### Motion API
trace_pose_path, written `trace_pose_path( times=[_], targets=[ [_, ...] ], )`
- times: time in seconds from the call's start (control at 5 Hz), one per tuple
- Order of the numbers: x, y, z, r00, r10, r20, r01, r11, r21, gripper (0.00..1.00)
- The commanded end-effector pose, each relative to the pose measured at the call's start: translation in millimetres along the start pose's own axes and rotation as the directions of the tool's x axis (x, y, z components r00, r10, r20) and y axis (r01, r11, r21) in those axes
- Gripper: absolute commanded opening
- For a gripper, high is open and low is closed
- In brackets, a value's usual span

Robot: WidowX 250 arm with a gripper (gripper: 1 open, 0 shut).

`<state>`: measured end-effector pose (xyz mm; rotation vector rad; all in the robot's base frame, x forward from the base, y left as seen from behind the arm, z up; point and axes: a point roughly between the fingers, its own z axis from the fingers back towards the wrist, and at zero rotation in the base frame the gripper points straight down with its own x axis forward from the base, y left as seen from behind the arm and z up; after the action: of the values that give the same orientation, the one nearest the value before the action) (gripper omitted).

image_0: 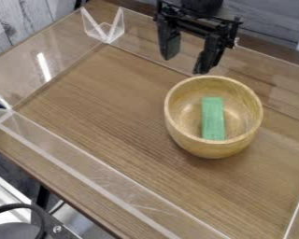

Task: Remove the green block from inside the brown bowl and put it on the table

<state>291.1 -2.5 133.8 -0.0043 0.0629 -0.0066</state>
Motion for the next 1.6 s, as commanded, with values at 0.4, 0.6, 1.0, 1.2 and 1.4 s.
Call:
trace_pose_path(
  times=[0.4, 0.6, 1.0, 1.2, 1.4],
  targets=[
    [10.7, -22, -10.7, 0.996, 0.050, 0.073, -0.051, 0.999, 0.003, 1.00],
    [23.6, -39, -11.9, 0.994, 0.059, 0.087, -0.060, 0.998, 0.009, 1.00],
    [15.7, -56, -29.6, 0.996, -0.039, 0.080, 0.042, 0.999, -0.028, 1.00],
    [9.7, -59, -38.3, 0.994, -0.083, 0.076, 0.087, 0.995, -0.049, 1.00],
    [7.6, -59, -42.9, 0.993, -0.096, 0.066, 0.097, 0.995, -0.018, 1.00]
  ],
)
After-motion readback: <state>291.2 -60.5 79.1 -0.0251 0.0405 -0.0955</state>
